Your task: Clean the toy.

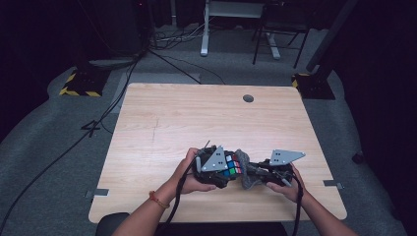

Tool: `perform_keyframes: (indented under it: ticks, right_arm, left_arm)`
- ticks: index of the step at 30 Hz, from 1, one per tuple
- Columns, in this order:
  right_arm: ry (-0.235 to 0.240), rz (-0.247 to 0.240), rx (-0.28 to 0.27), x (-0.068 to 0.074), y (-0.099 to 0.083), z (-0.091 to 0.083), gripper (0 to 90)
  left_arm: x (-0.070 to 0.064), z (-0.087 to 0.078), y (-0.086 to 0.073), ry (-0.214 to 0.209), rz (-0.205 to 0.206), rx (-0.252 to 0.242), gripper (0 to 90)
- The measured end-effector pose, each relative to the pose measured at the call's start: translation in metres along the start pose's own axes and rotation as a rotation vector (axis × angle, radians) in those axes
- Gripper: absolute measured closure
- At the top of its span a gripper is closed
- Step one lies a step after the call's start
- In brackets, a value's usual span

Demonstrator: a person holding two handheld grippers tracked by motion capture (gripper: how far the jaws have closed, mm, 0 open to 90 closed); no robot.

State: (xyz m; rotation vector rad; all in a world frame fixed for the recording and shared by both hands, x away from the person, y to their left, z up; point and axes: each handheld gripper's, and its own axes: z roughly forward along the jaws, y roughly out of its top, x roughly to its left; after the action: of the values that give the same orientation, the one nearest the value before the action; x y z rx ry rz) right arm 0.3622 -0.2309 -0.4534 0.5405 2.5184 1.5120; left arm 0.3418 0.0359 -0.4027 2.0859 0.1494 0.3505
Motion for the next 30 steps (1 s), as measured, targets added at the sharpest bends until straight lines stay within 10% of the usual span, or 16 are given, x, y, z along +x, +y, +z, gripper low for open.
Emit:
perform_keyframes:
  ticks: [19,30]
  right_arm:
    - [0.024,0.061,-0.112,-0.004,0.006,-0.014,76.6]
    - [-0.026,0.021,-0.051,-0.005,0.007,-0.016,76.9]
  left_arm:
    - [0.004,0.001,-0.005,0.004,-0.007,0.033,33.2]
    - [0.006,-0.004,-0.004,0.044,-0.006,0.051,33.8]
